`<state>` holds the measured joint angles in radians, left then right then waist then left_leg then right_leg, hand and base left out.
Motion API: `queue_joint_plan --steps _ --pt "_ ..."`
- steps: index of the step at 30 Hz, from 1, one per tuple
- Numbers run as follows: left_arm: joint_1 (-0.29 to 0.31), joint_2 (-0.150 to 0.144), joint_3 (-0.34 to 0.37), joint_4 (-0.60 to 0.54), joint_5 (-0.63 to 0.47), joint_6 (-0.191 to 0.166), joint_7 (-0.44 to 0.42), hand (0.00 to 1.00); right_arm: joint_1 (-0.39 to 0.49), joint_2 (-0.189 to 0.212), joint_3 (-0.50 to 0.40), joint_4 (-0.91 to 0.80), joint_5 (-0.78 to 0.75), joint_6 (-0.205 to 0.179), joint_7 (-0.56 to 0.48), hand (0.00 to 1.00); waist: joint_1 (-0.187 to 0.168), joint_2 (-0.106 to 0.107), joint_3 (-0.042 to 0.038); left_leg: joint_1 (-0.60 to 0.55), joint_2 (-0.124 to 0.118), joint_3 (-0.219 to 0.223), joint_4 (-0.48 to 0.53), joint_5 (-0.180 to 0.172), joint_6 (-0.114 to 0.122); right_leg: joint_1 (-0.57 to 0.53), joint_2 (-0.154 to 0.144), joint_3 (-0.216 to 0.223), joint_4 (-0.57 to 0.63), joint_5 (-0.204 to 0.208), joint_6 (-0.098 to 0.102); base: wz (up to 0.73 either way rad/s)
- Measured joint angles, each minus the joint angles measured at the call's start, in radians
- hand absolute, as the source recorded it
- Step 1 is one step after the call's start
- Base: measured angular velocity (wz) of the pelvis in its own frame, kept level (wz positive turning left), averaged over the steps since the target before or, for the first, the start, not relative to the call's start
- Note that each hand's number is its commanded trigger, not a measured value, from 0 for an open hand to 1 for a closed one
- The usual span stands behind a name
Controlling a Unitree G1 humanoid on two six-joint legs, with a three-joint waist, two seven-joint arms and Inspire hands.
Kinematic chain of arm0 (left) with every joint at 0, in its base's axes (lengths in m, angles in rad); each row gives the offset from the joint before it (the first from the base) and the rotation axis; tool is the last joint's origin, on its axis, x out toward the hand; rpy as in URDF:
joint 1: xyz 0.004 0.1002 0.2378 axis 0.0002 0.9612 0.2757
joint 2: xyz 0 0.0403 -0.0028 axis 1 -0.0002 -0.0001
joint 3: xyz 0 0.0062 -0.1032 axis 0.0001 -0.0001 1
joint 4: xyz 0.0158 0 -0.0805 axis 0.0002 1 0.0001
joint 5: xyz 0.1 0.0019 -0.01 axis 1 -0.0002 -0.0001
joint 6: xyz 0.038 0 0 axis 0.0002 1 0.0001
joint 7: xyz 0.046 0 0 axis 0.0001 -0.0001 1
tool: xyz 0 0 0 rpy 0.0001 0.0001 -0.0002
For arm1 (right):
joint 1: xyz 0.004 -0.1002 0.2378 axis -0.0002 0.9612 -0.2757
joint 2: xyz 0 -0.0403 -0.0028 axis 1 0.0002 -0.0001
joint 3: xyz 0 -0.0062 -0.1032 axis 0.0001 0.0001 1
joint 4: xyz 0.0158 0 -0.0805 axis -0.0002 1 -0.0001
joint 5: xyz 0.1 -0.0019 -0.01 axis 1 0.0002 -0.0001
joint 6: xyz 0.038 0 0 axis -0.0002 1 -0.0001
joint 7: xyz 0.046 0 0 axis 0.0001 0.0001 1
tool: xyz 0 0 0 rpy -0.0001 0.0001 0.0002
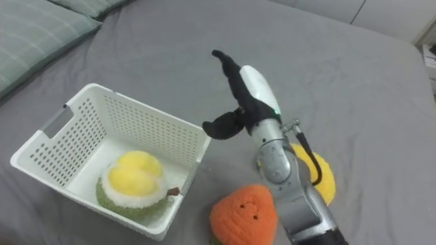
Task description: Collect toys from the bed
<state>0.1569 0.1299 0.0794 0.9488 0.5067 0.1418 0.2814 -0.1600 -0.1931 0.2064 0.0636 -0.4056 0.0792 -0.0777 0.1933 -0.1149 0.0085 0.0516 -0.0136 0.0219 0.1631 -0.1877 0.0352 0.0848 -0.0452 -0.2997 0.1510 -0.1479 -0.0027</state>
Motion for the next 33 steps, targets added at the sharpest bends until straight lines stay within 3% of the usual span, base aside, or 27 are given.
queue_joint_plan --steps 7,11,17,23,30,33 --pt "0.04 -0.003 0.047 -0.005 -0.005 -0.002 0.0 0.0 0.029 -0.041 -0.118 0.032 0.051 -0.005 -0.019 0.0 -0.054 -0.001 -0.0026 0.028 0.005 0.034 -0.008 0.0 0.0 0.004 0.004 0.037 0.005 0.0 0.0 -0.15" --pt "0.06 0.005 0.055 -0.006 -0.005 -0.004 -0.001 0.0 0.047 -0.053 -0.166 0.087 0.07 -0.01 -0.025 0.0 -0.085 -0.01 -0.0084 0.031 0.006 0.035 -0.01 0.0 0.0 0.006 0.003 0.038 0.006 0.001 0.0 -0.02" --pt "0.074 0.009 0.065 -0.006 -0.015 -0.019 0.005 0.0 0.064 -0.059 -0.2 0.145 0.086 -0.015 -0.055 0.0 -0.107 -0.026 -0.0033 0.03 0.007 0.035 -0.012 -0.001 0.001 0.002 0.004 0.046 0.012 0.001 0.0 -0.02" --pt "0.079 0.008 0.055 0.006 -0.014 -0.019 0.036 0.0 0.064 -0.06 -0.2 0.22 0.088 -0.019 -0.075 0.0 -0.108 -0.032 -0.003 0.029 0.009 0.051 -0.011 -0.001 0.001 -0.005 0.004 0.054 0.018 0.001 0.0 -0.04" --pt "0.07 0.024 0.052 0.003 -0.027 -0.02 0.042 0.0 0.063 -0.064 -0.186 0.356 0.108 -0.026 -0.107 0.0 -0.106 -0.042 -0.0108 -0.02 0.013 0.058 0.001 -0.001 0.001 -0.048 0.005 0.048 0.019 0.009 -0.003 0.0" --pt "0.054 0.035 0.05 0.0 -0.045 -0.033 0.042 0.0 0.035 -0.068 -0.186 0.463 0.127 -0.036 -0.142 0.0 -0.083 -0.041 -0.0109 -0.054 0.016 0.064 0.005 0.002 0.001 -0.086 0.008 0.052 0.019 0.018 -0.008 -0.1"
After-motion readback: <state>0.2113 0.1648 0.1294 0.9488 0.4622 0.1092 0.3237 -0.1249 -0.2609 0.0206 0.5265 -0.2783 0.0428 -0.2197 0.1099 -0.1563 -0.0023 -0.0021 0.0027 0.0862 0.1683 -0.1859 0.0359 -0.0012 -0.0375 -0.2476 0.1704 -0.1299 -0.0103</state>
